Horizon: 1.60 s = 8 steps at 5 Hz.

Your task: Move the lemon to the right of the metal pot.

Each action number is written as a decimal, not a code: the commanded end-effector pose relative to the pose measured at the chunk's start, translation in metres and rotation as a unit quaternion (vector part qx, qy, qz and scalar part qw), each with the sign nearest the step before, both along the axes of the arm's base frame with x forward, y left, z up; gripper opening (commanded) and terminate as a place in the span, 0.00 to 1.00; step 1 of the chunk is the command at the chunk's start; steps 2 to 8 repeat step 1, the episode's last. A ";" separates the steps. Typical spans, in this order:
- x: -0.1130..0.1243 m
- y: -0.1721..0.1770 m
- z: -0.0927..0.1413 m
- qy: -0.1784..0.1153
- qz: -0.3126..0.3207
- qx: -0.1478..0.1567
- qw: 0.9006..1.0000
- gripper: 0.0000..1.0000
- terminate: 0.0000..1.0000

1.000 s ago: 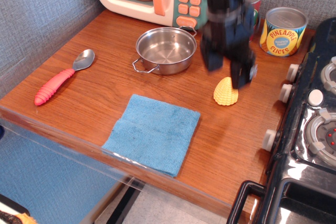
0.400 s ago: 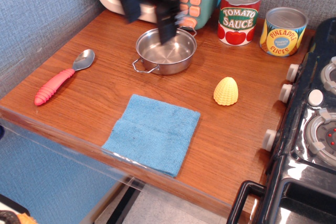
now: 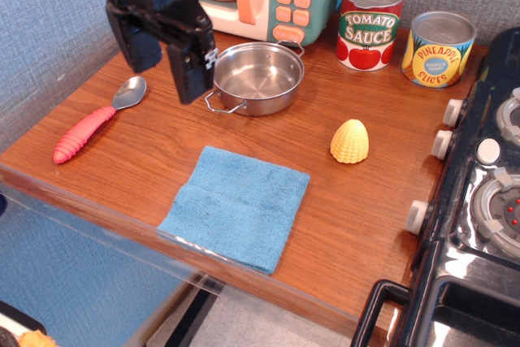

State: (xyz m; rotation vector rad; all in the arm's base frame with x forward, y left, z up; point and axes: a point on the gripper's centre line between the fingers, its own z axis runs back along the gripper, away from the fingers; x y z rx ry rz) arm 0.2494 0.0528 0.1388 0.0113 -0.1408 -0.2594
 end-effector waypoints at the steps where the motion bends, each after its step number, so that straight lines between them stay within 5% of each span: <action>1: -0.023 0.010 0.003 0.019 -0.016 0.006 1.000 1.00 1.00; 8: -0.023 0.010 0.003 0.019 -0.016 0.006 1.000 1.00 1.00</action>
